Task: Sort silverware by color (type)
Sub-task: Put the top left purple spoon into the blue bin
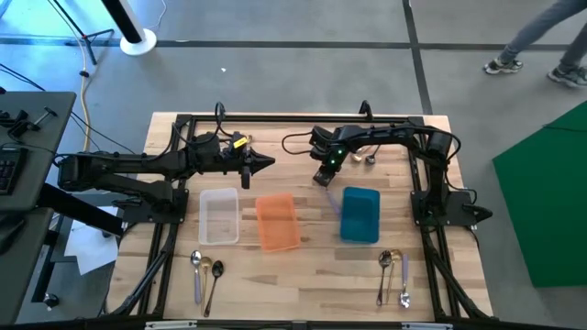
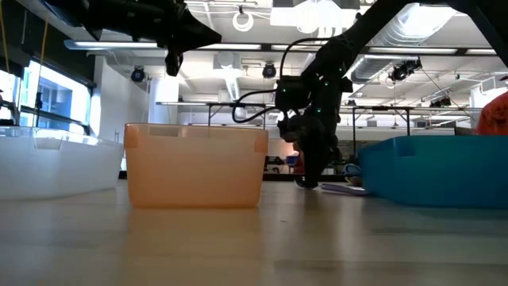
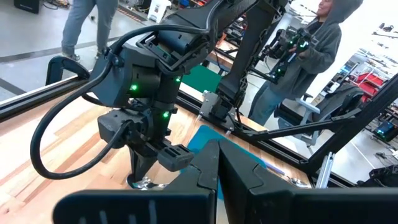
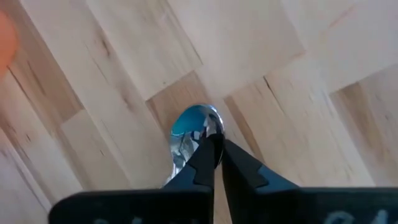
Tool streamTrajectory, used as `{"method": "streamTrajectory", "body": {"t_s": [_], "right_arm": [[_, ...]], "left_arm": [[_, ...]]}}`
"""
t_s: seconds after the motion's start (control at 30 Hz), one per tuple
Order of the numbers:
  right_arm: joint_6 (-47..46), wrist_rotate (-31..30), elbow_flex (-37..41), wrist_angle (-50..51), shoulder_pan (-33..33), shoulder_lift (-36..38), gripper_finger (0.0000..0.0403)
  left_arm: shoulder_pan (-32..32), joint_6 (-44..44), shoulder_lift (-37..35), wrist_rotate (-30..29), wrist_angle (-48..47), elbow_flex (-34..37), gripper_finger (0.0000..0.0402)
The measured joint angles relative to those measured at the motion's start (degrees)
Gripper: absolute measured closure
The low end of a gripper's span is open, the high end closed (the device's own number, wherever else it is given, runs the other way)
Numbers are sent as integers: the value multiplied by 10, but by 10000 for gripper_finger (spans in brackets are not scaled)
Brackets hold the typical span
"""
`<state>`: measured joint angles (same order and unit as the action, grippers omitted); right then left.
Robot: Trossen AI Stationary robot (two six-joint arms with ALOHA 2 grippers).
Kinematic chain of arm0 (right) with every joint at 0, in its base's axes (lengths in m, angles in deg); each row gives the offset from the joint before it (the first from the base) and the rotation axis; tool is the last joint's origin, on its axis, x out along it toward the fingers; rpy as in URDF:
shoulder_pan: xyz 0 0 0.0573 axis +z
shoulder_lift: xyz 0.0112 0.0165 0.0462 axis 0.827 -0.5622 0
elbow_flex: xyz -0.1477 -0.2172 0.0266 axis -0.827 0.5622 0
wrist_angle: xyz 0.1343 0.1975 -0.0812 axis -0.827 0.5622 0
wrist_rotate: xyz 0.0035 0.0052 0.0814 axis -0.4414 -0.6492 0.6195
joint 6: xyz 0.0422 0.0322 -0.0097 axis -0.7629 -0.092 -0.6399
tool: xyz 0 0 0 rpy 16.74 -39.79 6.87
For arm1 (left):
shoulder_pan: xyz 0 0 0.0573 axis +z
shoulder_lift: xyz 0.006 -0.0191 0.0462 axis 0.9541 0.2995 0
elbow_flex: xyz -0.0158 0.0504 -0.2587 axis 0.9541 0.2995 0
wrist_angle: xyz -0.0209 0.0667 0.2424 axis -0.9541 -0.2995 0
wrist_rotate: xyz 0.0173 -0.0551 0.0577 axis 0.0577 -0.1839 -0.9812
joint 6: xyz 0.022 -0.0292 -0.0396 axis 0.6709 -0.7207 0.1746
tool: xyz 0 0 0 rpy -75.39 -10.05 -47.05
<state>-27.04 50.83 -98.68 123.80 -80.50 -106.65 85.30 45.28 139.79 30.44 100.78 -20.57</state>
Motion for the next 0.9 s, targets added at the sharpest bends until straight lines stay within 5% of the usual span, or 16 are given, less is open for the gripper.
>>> {"method": "streamTrajectory", "body": {"t_s": [0.9], "right_arm": [[-29,46,-99,7,0,4,402]], "left_arm": [[2,19,-17,16,-10,0,401]]}}
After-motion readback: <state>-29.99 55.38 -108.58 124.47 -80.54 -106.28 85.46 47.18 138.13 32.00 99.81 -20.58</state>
